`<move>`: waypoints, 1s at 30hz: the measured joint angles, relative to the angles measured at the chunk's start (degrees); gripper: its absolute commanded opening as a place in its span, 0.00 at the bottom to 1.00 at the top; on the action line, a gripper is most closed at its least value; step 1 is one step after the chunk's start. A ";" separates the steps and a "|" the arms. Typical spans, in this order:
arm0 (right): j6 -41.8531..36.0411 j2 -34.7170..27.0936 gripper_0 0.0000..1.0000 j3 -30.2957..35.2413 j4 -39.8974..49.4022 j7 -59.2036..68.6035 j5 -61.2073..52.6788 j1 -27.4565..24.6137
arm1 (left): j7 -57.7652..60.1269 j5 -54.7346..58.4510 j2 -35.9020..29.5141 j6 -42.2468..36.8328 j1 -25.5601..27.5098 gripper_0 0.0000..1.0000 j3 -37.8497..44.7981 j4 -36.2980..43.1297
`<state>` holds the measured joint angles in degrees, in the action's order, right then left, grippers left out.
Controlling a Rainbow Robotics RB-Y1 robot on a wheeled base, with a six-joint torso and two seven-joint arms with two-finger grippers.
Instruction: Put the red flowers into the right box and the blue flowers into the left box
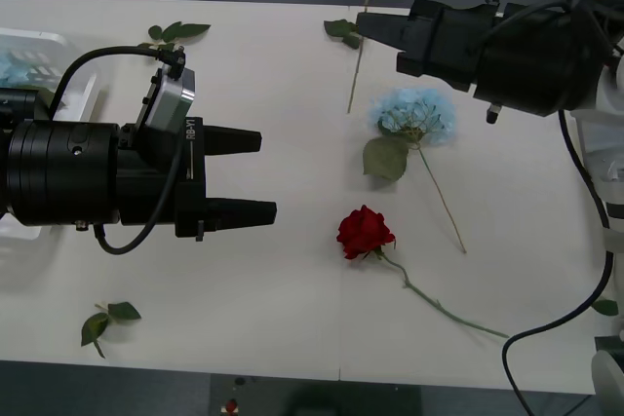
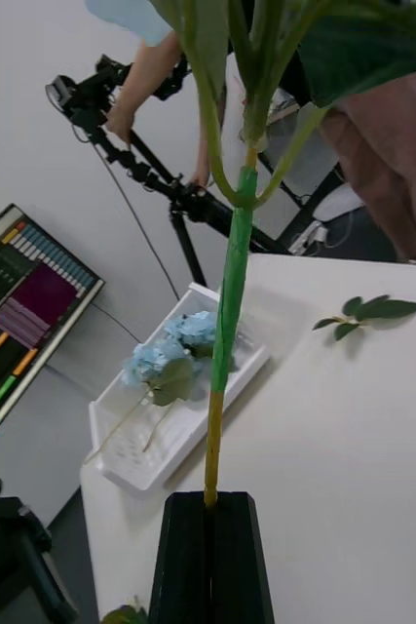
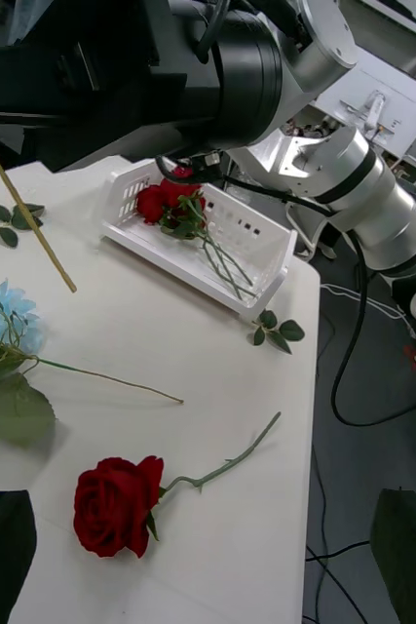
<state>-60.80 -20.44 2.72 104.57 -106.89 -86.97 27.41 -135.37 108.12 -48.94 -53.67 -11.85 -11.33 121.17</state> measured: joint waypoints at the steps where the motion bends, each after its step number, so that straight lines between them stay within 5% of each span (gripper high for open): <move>1: 0.44 0.03 0.00 -0.88 0.00 0.00 -0.81 0.20 | 0.00 0.00 0.00 0.00 0.00 1.00 0.00 0.00; 12: 5.60 0.10 0.00 -6.97 0.00 0.00 -5.42 2.00 | 0.00 0.00 0.00 0.00 0.00 1.00 0.00 0.00; 30: 4.57 0.10 0.00 -7.12 0.00 0.01 -6.12 2.00 | 0.00 0.00 0.00 0.00 0.00 1.00 0.00 0.01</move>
<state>-56.23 -20.34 -4.40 104.57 -106.88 -93.09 29.41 -135.37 108.12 -48.94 -53.67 -11.85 -11.33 121.17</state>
